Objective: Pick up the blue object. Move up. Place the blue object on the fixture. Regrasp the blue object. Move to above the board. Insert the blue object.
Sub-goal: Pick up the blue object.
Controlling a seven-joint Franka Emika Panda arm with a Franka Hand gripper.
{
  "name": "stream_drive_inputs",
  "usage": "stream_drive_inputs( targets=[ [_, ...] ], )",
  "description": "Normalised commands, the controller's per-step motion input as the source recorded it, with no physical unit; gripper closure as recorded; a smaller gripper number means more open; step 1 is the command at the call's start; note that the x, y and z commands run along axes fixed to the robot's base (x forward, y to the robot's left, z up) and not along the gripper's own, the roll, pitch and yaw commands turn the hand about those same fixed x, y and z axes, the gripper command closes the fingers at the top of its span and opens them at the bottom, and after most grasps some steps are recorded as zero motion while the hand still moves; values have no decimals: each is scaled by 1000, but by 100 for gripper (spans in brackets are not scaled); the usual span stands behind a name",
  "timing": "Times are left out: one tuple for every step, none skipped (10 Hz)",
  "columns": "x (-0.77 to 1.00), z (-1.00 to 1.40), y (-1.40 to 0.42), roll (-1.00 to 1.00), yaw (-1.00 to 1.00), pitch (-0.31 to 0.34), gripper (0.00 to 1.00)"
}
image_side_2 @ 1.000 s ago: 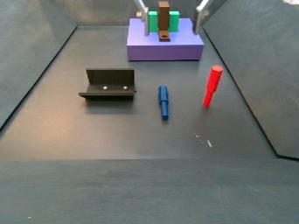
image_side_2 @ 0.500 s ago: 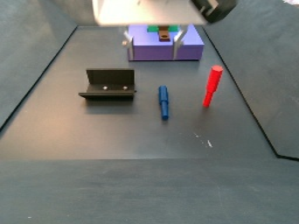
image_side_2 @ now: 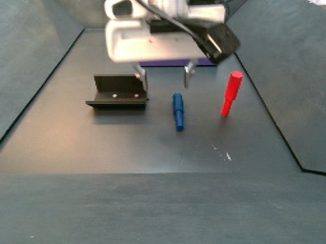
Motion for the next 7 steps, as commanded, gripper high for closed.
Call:
stream_drive_inputs(
  targets=[
    [-217, -197, 17, -11, 0, 1, 0],
    [-91, -206, 0, -6, -6, 0, 0],
    [-117, -163, 0, -9, -17, 0, 0],
    [-97, -231, 0, -16, -6, 0, 0],
    [-71, -297, 0, -20, 0, 0, 0],
    [-37, -286, 11, -20, 0, 0, 0],
    [-40, -251, 17, -21, 0, 0, 0]
  ],
)
